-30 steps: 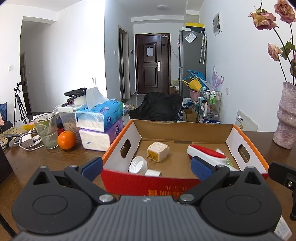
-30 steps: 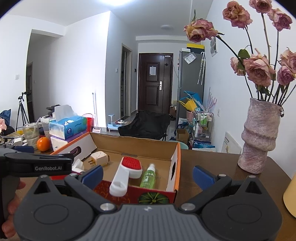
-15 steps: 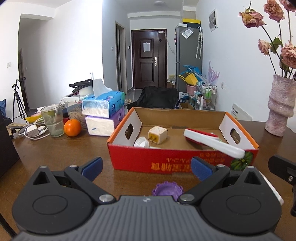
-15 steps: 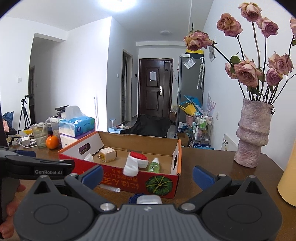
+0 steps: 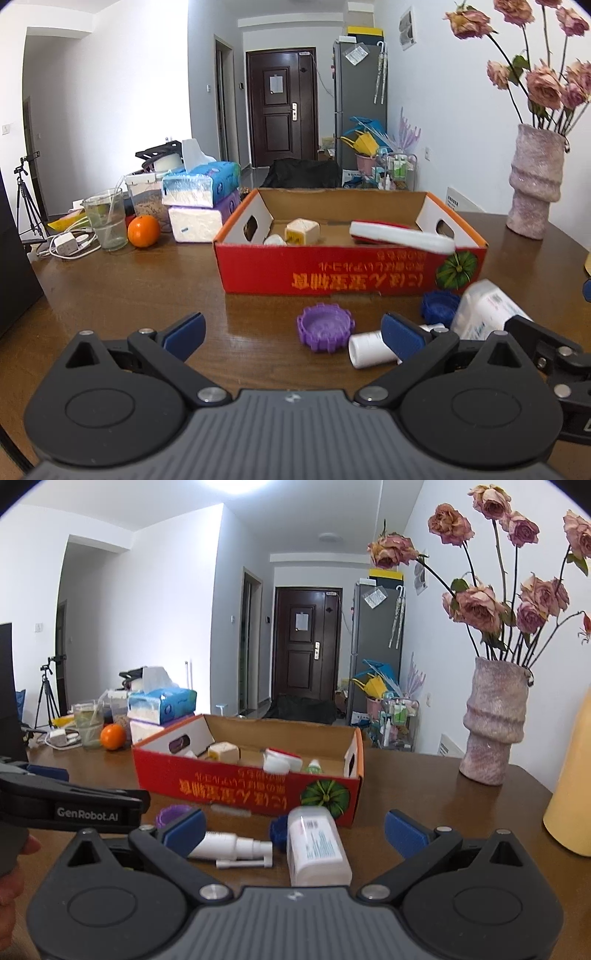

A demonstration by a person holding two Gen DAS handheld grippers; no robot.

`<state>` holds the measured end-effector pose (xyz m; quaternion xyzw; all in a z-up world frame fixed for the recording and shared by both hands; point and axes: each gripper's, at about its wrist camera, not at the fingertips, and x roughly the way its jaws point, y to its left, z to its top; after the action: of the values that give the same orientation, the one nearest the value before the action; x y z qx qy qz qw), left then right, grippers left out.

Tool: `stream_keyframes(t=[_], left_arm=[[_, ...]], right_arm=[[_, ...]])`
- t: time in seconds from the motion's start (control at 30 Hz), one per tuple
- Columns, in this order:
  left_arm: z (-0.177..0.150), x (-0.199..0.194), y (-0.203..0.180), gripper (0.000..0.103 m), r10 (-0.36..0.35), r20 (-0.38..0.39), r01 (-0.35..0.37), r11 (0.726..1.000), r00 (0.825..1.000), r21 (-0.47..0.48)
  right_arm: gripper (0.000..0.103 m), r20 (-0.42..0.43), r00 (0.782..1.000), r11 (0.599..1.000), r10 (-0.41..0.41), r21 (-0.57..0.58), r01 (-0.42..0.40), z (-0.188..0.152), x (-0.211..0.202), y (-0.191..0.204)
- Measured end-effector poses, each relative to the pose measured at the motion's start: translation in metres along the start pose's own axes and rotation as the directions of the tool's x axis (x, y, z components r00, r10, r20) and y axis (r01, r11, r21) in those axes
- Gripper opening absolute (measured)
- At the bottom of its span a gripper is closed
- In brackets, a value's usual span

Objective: Organize rigid objects
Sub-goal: 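Withdraw both open tools from the box toward the remaining table items, then grasp the white medicine bottle with the right tool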

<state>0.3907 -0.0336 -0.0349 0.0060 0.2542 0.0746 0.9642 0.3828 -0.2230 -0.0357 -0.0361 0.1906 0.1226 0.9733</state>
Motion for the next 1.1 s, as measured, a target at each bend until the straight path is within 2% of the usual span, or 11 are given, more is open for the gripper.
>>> stream_keyframes(t=[0.27,0.63,0.9,1.1], left_arm=[[-0.021,-0.008,0.000,0.103,-0.018,-0.034,0.018,1.000,0.999,0.020],[-0.029,-0.008,0.005,0.103,-0.031,-0.055,0.031,0.999,0.998,0.010],[-0.030,-0.002,0.008,0.103,-0.032,-0.073,0.032,0.999,0.997,-0.008],[-0.030,0.006,0.009,0.103,-0.027,-0.095,0.025,1.000,0.995,-0.019]], right_arm=[[0.103,-0.002,0.999,0.999,-0.036,0.012,0.036,-0.017,-0.014,0.005],[0.103,-0.034,0.995,0.994,-0.090,0.060,0.091,-0.031,-0.016,0.000],[0.103,-0.059,0.996,0.995,-0.065,0.073,0.069,-0.032,0.002,-0.004],[0.102,-0.080,0.992,0.993,-0.093,0.070,0.098,-0.030,0.032,-0.012]])
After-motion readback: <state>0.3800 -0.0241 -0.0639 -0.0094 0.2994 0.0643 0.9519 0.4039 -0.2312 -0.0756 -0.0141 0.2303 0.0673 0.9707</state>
